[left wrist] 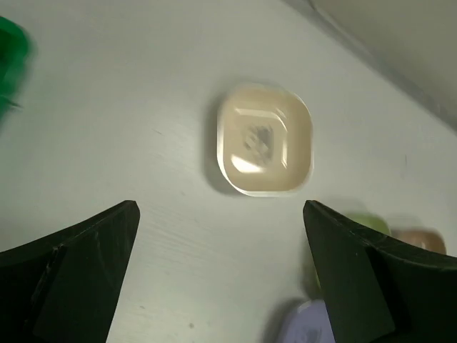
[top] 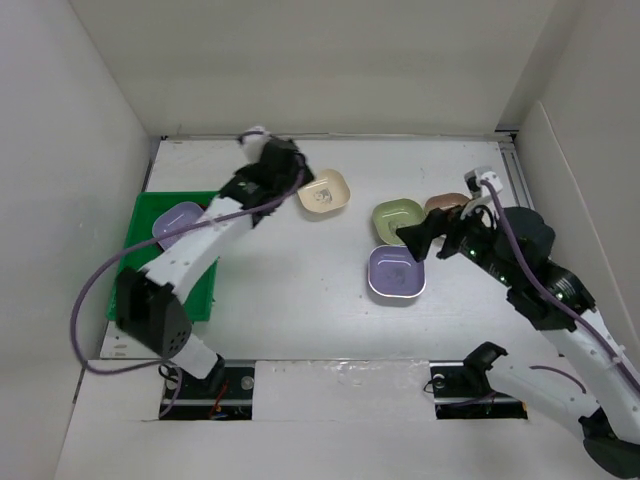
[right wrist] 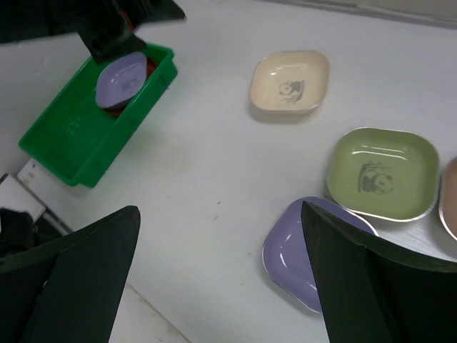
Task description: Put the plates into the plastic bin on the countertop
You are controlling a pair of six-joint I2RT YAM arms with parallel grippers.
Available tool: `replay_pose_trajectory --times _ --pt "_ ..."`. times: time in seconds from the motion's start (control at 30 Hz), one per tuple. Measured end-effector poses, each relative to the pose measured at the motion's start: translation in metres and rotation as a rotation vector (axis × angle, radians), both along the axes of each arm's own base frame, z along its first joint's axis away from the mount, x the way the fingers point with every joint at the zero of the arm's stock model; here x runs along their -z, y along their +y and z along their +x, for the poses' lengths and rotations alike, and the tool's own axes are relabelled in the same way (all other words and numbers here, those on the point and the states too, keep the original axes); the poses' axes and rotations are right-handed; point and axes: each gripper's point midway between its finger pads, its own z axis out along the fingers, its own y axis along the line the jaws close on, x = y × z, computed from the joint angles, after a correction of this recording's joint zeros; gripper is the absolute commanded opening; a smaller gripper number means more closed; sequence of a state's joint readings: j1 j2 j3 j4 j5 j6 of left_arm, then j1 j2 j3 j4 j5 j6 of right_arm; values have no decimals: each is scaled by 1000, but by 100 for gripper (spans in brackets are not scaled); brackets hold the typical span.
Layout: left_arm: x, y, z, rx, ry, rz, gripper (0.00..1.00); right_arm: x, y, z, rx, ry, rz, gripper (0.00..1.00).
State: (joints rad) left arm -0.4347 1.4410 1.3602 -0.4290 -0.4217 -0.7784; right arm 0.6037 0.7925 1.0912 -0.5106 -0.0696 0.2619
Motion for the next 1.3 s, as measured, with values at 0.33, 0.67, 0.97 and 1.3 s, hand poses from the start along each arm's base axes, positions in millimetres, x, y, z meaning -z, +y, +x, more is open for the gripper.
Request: replay_pose_trajectory --times 0.33,0.67,0.97,1.3 --pt "137 -252 -47 529 231 169 96 -73 -81 -24 318 -142 125 100" --pt "179 -267 -84 585 316 206 77 -62 -95 -28 375 -108 91 100" --pt "220 -235 -108 553 410 253 26 -58 -92 -28 362 -101 87 100" --pt "182 -184 -142 444 387 248 0 -58 -89 -28 346 -102 91 100"
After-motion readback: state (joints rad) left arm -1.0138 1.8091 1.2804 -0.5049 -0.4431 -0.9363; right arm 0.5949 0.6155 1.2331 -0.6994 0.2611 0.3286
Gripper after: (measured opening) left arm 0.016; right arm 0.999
